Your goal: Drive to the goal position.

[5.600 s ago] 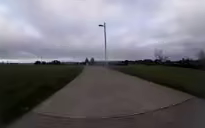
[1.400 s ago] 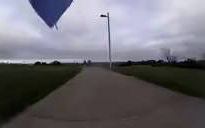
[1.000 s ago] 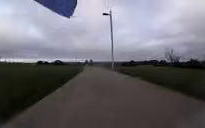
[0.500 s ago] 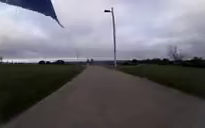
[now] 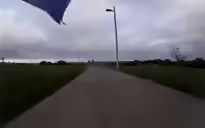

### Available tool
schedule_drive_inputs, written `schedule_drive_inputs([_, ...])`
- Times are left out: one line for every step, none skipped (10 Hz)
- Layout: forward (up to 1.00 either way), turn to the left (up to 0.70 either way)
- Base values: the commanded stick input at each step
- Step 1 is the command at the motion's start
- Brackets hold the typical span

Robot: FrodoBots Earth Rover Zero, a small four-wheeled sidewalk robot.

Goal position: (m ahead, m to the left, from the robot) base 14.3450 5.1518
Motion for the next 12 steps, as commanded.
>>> schedule_drive_inputs([0.85,-0.24])
schedule_drive_inputs([0.85,-0.09])
schedule_drive_inputs([0.85,0.0])
schedule_drive_inputs([0.85,0.0])
schedule_drive_inputs([0.85,0.0])
schedule_drive_inputs([0.85,0.0])
schedule_drive_inputs([0.85,0.0])
schedule_drive_inputs([0.85,0.0])
schedule_drive_inputs([0.85,0.0])
schedule_drive_inputs([0.85,0.0])
schedule_drive_inputs([0.85,0.0])
schedule_drive_inputs([0.85,0.0])
